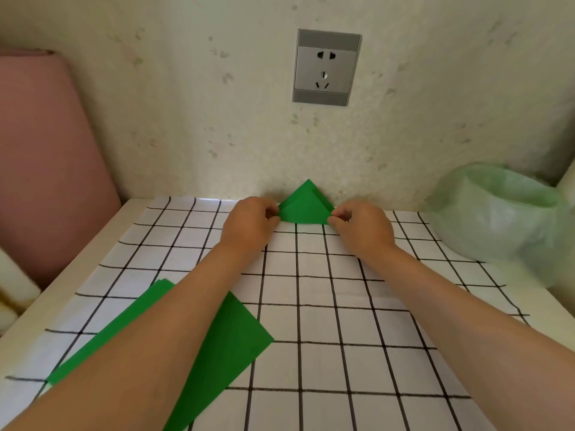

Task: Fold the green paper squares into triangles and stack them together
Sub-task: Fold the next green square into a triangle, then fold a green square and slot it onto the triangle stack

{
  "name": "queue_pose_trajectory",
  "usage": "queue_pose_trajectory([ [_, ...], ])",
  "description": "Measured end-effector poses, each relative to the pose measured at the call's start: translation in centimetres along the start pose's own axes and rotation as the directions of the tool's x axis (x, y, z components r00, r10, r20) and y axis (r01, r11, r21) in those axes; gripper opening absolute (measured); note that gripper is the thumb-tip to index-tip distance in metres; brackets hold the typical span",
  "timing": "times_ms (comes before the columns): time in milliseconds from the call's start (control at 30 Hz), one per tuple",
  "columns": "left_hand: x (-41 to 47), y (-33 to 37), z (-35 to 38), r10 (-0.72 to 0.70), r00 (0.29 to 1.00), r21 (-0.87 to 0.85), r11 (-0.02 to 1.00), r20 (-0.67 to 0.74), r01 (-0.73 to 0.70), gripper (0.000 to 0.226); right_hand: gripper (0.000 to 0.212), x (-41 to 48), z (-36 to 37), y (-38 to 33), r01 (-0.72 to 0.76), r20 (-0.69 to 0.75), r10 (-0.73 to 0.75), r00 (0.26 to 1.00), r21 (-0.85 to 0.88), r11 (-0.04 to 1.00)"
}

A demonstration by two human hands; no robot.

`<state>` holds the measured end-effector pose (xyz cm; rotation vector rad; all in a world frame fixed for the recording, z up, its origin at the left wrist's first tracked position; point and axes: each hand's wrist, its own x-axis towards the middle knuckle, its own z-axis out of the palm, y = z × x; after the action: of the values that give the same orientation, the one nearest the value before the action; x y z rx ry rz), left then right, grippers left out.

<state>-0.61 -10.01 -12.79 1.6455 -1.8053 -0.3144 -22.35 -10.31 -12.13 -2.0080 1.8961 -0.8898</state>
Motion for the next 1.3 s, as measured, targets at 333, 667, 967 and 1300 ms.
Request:
queue_pose_trajectory([
  [333,0.7,0.4,1.2,-0.081,0.993,0.077,0.993,-0.089,0.088,0.008,0.023,0.7,0.1,-0.1,0.003,-0.076,-0.014,0.997,-0.148,0.989],
  [667,-0.4,0.6,-0.4,-0.079,0.994,0.036,0.996,-0.072,0.081,0.03,0.038,-0.8,-0.5,-1.3,0.03,-0.044,-0.038,0.998,-0.163,0.986],
  [967,-5.5,2.6,-7.2,-0.041,0.998,0.131,0.991,0.047,0.035,0.031,0.031,-6.8,-2.9,-7.4,0.303,0.257,-0.269,0.928,-0.101,0.948],
  [1300,-17.9,0.1,-14.4,-0.036,0.924,0.18,0.983,0.381,-0.036,0.046,0.037,-18.2,-1.1,-12.6,0.511,0.474,-0.484,0.736,0.08,0.856],
])
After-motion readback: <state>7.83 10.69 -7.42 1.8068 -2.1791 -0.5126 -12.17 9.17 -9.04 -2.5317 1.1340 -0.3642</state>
